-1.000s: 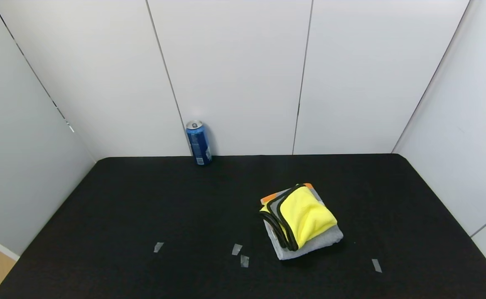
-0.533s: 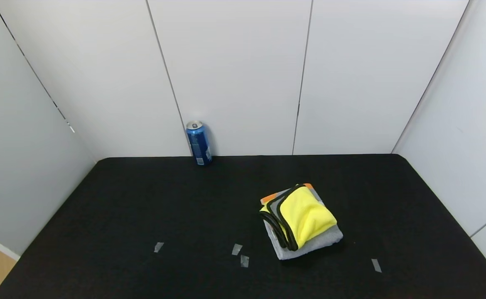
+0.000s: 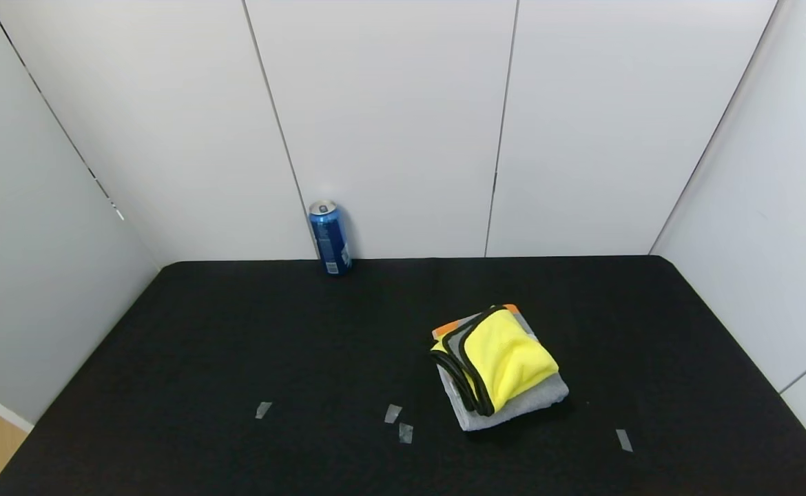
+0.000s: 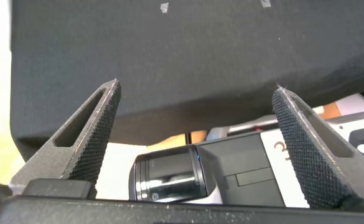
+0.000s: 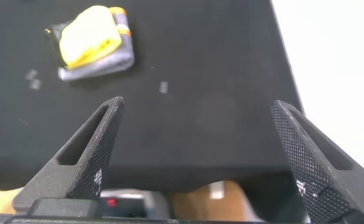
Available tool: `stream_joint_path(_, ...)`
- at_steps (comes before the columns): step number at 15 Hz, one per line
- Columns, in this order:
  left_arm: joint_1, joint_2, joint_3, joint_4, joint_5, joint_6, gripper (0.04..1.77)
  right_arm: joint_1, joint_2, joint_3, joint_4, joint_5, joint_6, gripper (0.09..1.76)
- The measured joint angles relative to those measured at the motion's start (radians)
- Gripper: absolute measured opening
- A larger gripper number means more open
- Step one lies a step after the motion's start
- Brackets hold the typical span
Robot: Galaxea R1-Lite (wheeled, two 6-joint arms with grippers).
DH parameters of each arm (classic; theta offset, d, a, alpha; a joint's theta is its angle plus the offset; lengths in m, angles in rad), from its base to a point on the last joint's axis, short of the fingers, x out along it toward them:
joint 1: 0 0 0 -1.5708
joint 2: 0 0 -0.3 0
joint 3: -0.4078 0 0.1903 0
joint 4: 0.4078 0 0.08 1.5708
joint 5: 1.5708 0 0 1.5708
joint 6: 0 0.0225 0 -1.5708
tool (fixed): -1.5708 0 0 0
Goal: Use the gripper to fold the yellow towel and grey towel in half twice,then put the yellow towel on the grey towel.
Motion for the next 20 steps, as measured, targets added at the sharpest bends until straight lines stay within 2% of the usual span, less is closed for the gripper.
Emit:
stream_joint_path(3, 0.000, -0.105, 0.073, -0.057, 0.006, -0.003, 1.72, -0.004, -0.122, 0.096, -0.051, -0.010, -0.075, 1.70)
stream_joint_path(5, 0.001, -0.145, 0.141, -0.169, 0.039, -0.021, 1.72, -0.005, -0.159, 0.174, -0.250, -0.015, -0.068, 1.70)
stream_joint_path(7, 0.002, -0.167, 0.240, -0.346, 0.089, -0.030, 1.72, -0.006, -0.175, 0.289, -0.440, -0.020, -0.064, 1.71)
stream_joint_path(9, 0.002, -0.177, 0.375, -0.591, 0.125, -0.031, 1.72, -0.005, -0.180, 0.401, -0.586, -0.022, -0.064, 1.71)
stream_joint_path(10, 0.002, -0.178, 0.451, -0.705, 0.141, -0.029, 1.72, -0.005, -0.181, 0.448, -0.630, -0.023, -0.065, 1.71)
stream_joint_path(12, 0.003, -0.180, 0.602, -0.882, 0.166, -0.024, 1.72, -0.005, -0.182, 0.502, -0.624, -0.023, -0.080, 1.71)
stream_joint_path(15, 0.002, -0.181, 0.738, -0.955, 0.157, -0.025, 1.72, -0.004, -0.182, 0.520, -0.540, -0.020, -0.094, 1.71)
stream_joint_path(20, 0.001, -0.181, 0.775, -0.964, 0.147, -0.080, 1.72, -0.003, -0.182, 0.521, -0.538, -0.020, -0.094, 1.71)
